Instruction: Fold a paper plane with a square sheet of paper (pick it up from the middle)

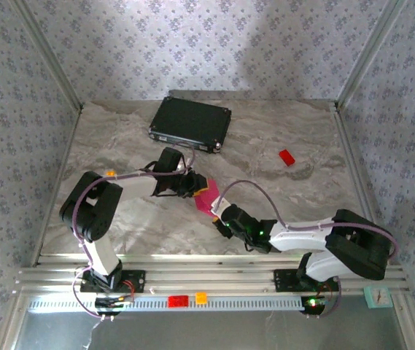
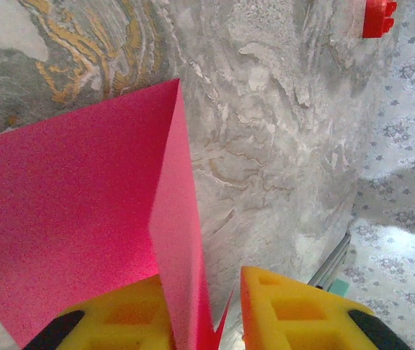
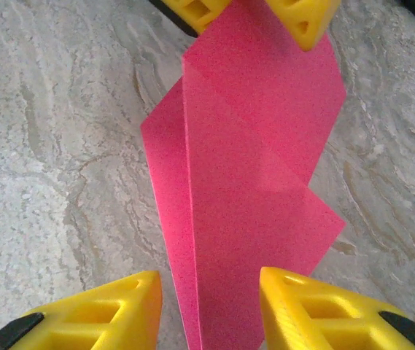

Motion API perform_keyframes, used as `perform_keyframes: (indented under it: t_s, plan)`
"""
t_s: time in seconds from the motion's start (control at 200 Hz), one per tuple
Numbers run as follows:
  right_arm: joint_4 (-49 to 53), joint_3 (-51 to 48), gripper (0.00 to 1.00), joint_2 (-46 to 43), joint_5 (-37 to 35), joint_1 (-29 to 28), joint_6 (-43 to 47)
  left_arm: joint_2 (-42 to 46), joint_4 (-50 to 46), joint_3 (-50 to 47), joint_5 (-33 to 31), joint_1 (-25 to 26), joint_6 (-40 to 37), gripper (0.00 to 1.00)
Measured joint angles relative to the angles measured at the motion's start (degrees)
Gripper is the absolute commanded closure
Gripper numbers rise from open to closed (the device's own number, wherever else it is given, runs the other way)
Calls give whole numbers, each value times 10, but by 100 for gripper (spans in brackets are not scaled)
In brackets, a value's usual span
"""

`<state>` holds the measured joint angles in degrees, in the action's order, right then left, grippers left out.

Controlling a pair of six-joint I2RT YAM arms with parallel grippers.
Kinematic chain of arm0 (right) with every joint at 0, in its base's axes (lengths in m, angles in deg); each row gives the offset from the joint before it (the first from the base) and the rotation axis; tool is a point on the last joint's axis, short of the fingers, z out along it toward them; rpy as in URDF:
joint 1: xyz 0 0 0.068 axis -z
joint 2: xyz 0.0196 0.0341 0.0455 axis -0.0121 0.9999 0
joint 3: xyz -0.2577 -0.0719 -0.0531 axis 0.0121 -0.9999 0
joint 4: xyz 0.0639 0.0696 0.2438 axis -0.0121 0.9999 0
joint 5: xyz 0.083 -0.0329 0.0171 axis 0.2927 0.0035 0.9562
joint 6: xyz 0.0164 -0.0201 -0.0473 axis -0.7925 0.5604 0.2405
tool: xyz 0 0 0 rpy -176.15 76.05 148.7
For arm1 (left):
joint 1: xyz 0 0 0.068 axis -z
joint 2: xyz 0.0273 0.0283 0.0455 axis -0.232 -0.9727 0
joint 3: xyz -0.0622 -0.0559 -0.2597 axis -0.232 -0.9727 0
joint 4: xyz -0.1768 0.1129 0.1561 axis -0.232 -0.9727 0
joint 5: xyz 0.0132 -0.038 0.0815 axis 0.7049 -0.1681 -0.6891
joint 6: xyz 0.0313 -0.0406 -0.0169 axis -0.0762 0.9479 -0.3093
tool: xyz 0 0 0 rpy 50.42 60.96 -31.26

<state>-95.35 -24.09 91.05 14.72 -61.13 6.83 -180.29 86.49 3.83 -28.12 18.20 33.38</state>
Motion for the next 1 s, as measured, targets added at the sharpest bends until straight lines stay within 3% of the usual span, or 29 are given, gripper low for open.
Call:
perform_keyframes:
  t_s: [0.16, 0.415, 0.999]
  plan:
    - [-4, 16, 61, 40, -23, -7, 13, 0, -3, 6, 0, 0, -2, 75]
    - [-16, 24, 76, 70, -54, -9, 20, 0, -4, 6, 0, 0, -3, 76]
    - [-45, 9, 75, 77, -69, -10, 5, -8, -6, 7, 2, 0, -7, 88]
